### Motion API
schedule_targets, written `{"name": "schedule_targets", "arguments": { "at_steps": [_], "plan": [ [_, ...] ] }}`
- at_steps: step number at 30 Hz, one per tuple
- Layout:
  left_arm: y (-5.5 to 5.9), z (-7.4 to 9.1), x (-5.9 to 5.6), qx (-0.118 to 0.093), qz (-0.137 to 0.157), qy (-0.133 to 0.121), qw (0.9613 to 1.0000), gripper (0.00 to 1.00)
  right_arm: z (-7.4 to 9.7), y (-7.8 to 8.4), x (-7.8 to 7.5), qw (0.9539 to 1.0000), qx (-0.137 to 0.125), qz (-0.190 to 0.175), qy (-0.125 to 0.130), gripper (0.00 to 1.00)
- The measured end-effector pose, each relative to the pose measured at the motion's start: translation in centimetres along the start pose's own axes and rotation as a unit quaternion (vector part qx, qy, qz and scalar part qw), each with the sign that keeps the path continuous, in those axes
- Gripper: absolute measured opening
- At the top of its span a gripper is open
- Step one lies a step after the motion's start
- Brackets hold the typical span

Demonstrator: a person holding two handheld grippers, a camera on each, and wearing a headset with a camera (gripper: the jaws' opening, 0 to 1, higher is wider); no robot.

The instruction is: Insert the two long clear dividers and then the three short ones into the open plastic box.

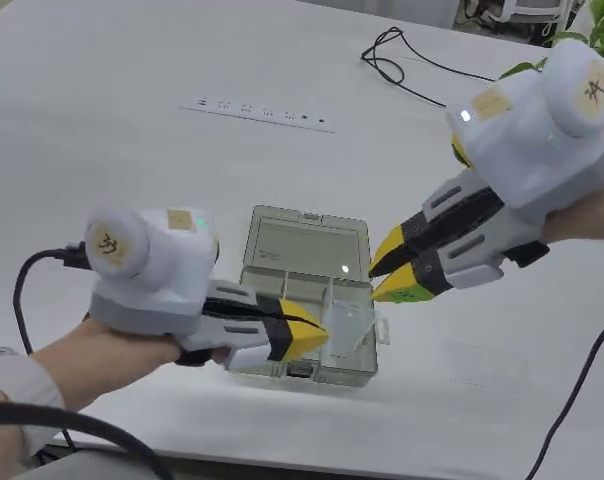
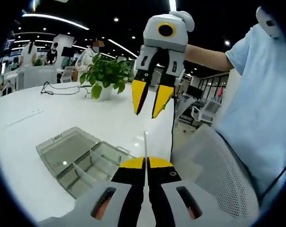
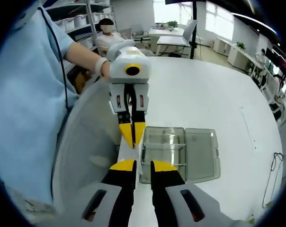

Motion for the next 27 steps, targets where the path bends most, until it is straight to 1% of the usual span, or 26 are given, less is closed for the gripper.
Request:
{"name": "schedule_targets", "arguments": {
  "at_steps": [1,2,3,5,9,12,16,19,22,25,26,27],
  "plan": [
    [-0.1,0.0,-0.1,-0.003,-0.003,0.000,1.0000,0.00,-0.4,-0.1,0.1,0.9999,0.006,0.003,-0.008,0.12],
    [-0.2,0.0,-0.1,-0.006,-0.009,-0.001,0.9999,0.00,-0.6,0.0,0.1,0.9999,0.009,0.005,-0.011,0.12],
    [-0.3,0.1,-0.1,-0.008,-0.016,-0.002,0.9998,0.00,-0.9,-0.1,0.3,0.9996,0.015,0.010,-0.021,0.10],
    [-0.3,0.2,-0.1,-0.008,-0.033,-0.002,0.9994,0.00,-1.4,-0.1,0.5,0.9993,0.023,0.014,-0.024,0.09],
    [-0.5,0.4,0.0,-0.014,-0.055,-0.003,0.9984,0.00,-1.9,0.0,0.3,0.9987,0.039,0.017,-0.028,0.07],
    [-0.5,0.5,0.0,-0.016,-0.056,-0.003,0.9983,0.00,-2.0,0.0,0.4,0.9984,0.042,0.018,-0.034,0.05],
    [-0.5,0.5,0.0,-0.017,-0.056,0.000,0.9983,0.00,-2.1,-0.2,0.4,0.9981,0.044,0.020,-0.037,0.03],
    [-0.3,0.5,0.0,-0.014,-0.051,0.000,0.9986,0.00,-2.2,-0.3,0.5,0.9977,0.049,0.027,-0.037,0.03],
    [-0.2,0.5,0.1,-0.012,-0.047,0.000,0.9988,0.00,-2.2,-0.6,0.6,0.9977,0.051,0.024,-0.038,0.03],
    [0.0,0.5,0.1,-0.005,-0.047,0.000,0.9989,0.00,-2.5,-1.0,0.6,0.9975,0.058,0.003,-0.040,0.03],
    [0.0,0.5,0.2,-0.002,-0.046,-0.001,0.9989,0.00,-2.6,-1.0,0.8,0.9970,0.065,-0.009,-0.041,0.02],
    [0.0,0.5,0.2,0.002,-0.045,0.000,0.9990,0.00,-2.7,-1.1,0.8,0.9969,0.067,-0.009,-0.041,0.02]
  ]
}}
Point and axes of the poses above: the centre of the closed fingertips' face, and the gripper's own axes: z roughly backward along the fingers, x roughly to its left, y roughly out of its underside, the point moved 7 cm from there along z, roughly backward along the fingers, and after that the axes turned 2 degrees about -x, right-handed, at the moved point
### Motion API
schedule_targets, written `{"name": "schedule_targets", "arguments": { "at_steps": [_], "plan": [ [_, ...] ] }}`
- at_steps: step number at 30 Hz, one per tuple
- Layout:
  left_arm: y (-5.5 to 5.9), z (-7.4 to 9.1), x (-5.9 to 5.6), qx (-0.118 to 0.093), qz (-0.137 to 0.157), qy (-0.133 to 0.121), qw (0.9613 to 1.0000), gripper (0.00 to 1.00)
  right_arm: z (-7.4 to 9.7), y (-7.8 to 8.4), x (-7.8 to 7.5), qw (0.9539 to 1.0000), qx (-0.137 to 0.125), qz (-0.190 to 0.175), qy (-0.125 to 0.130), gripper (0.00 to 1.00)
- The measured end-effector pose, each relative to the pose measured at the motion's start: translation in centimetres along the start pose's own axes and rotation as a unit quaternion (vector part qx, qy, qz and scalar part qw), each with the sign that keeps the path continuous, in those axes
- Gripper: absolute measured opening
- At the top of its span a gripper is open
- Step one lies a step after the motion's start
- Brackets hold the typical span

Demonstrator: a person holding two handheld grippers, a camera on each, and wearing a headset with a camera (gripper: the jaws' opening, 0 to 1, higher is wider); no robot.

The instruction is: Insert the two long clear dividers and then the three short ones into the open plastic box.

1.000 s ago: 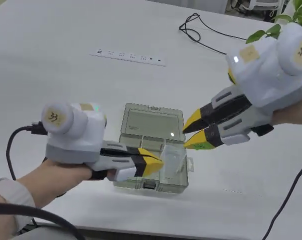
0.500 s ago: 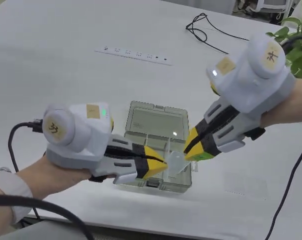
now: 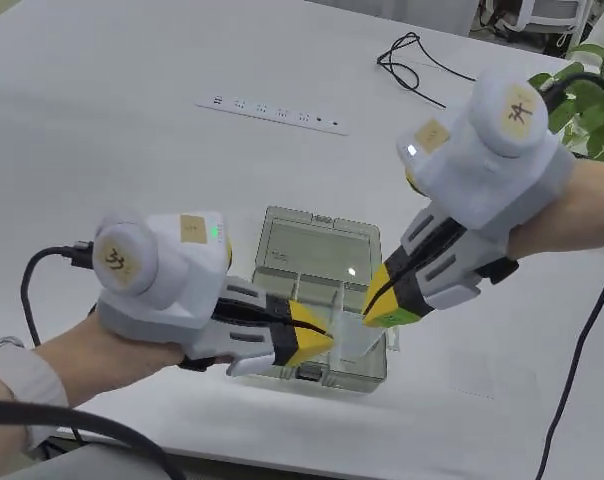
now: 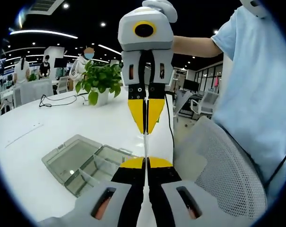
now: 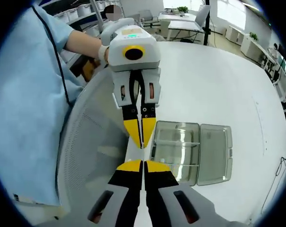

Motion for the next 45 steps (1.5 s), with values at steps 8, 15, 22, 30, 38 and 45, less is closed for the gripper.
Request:
{"name": "schedule_targets", "arguments": {
  "at_steps": [8,15,22,30,38,45],
  "plan": [
    [0.4,0.5,0.9,0.003,0.012,-0.030,0.9995,0.00,-0.3,-0.7,-0.6,0.9999,0.012,0.006,0.006,0.02],
    [1.4,1.6,2.1,0.014,0.027,-0.081,0.9962,0.24,-0.6,-1.9,-1.2,0.9998,0.012,0.006,0.013,0.02],
    [2.1,2.8,2.9,0.017,0.032,-0.124,0.9916,0.49,-1.3,-2.2,-2.4,0.9997,0.013,-0.006,0.018,0.02],
    [3.2,4.2,3.7,0.027,0.036,-0.172,0.9840,0.73,-2.0,-2.5,-4.3,0.9989,0.011,-0.021,0.041,0.02],
    [4.2,5.3,4.6,0.036,0.035,-0.233,0.9713,1.00,-2.7,-2.8,-5.7,0.9975,0.005,-0.034,0.061,0.02],
    [4.9,5.9,4.6,0.036,0.042,-0.233,0.9709,1.00,-4.0,-3.1,-6.5,0.9972,0.006,-0.032,0.068,0.02]
  ]
}}
Point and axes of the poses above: the centre of the closed fingertips' face, and the gripper's own axes: z roughly backward along the fingers, x roughly to its left, y roughly out of its underside, the point moved 7 cm from there along z, roughly backward along the fingers, and after that the axes turned 2 degrees about -x, right-handed, at the moved point
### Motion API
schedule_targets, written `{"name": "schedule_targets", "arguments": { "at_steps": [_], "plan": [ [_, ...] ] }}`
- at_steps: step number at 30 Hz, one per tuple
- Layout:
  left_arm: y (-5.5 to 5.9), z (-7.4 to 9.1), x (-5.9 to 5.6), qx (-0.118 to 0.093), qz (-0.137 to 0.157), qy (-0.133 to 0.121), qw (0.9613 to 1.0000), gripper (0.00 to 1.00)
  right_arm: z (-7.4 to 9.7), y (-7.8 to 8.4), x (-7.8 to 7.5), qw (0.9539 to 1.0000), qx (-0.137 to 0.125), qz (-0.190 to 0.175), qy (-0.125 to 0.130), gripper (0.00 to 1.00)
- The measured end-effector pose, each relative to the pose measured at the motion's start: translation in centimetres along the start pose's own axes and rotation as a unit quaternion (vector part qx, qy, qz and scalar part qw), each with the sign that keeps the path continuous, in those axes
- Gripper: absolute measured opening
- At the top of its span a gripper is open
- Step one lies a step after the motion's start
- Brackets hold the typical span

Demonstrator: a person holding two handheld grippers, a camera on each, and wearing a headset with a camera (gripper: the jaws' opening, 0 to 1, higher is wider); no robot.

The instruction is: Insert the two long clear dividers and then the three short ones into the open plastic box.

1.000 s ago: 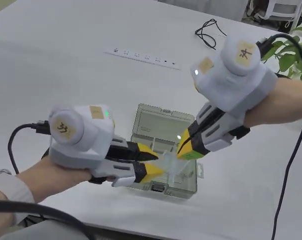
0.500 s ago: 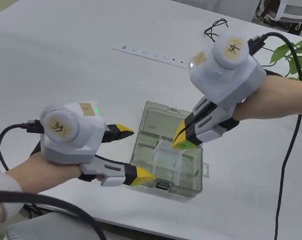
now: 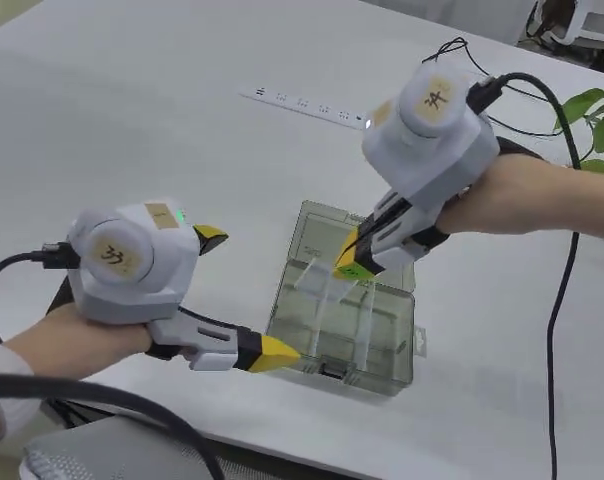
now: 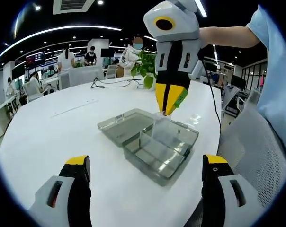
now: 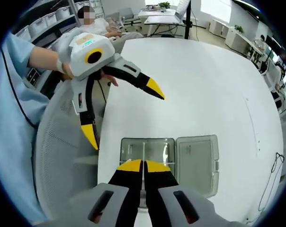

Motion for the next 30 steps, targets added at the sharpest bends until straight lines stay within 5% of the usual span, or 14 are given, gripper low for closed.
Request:
{"name": "schedule_targets", "arguments": {
  "at_steps": [19,30],
  "plan": [
    [0.7,0.6,0.1,-0.005,0.014,0.002,0.9999,0.99,-2.3,0.0,-0.7,1.0000,0.003,0.005,0.003,0.02],
    [0.7,0.7,0.2,-0.006,0.022,0.004,0.9997,0.96,-3.6,-0.4,0.5,0.9999,0.014,0.004,0.004,0.02]
  ]
}}
Point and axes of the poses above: the centre of the closed fingertips' face, and the gripper's own axes: z roughly backward along the fingers, x roughly to its left, y roughly out of its underside, the point moved 7 cm from there along z, roughly backward along the fingers, and after that the axes turned 2 degrees about -x, right-handed, at the moved point
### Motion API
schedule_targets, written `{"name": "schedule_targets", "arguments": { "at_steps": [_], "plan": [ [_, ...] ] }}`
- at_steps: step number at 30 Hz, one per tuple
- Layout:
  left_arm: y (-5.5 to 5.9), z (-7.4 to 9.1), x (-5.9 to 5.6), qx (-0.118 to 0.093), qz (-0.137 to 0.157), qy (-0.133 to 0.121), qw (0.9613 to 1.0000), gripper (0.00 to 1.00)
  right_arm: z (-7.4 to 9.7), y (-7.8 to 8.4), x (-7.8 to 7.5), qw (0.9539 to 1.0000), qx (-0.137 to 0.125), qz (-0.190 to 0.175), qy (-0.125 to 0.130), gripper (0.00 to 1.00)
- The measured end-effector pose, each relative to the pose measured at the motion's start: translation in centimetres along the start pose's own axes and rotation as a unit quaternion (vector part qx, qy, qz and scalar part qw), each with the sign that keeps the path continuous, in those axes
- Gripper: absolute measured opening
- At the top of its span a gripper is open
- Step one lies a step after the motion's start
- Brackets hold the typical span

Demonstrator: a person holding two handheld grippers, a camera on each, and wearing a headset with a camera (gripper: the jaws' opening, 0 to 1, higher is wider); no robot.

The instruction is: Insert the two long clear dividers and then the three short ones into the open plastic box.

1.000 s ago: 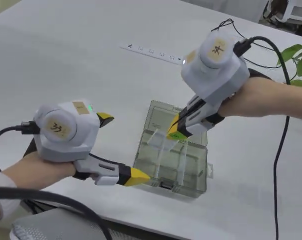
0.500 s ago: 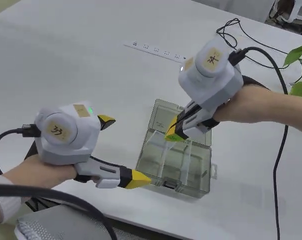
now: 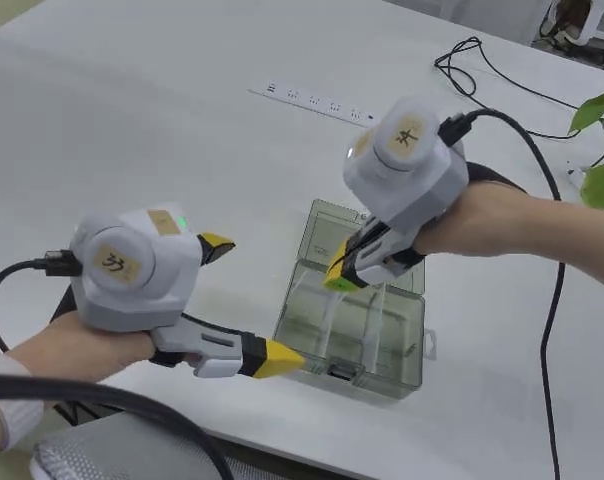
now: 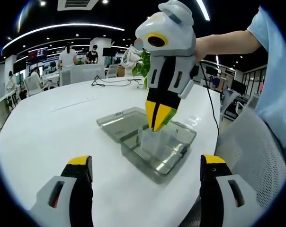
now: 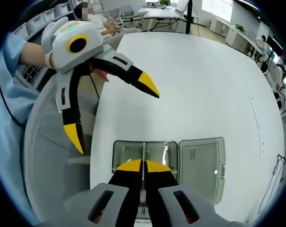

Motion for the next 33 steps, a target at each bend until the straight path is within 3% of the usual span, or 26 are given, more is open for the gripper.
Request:
{"name": "schedule_targets", "arguments": {
  "at_steps": [18,26,33],
  "plan": [
    [0.1,0.2,0.1,0.003,0.004,-0.002,1.0000,0.95,-2.4,0.4,-0.2,0.9998,0.017,0.002,0.001,0.02],
    [0.1,0.2,0.0,0.003,0.003,-0.001,1.0000,0.95,-4.0,0.9,-0.8,0.9992,0.036,0.002,0.018,0.02],
    [0.0,0.2,0.0,0.003,0.001,-0.001,1.0000,0.94,-3.7,1.1,-0.9,0.9994,0.028,-0.001,0.022,0.02]
  ]
}}
Point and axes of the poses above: the centre of the closed fingertips' face, and the gripper's own axes: z roughly backward along the fingers, x roughly to its left, y roughly out of its underside, the point moved 7 cm from there along z, roughly backward along the fingers, and after that the axes turned 2 degrees about -x, right-handed, at the moved point
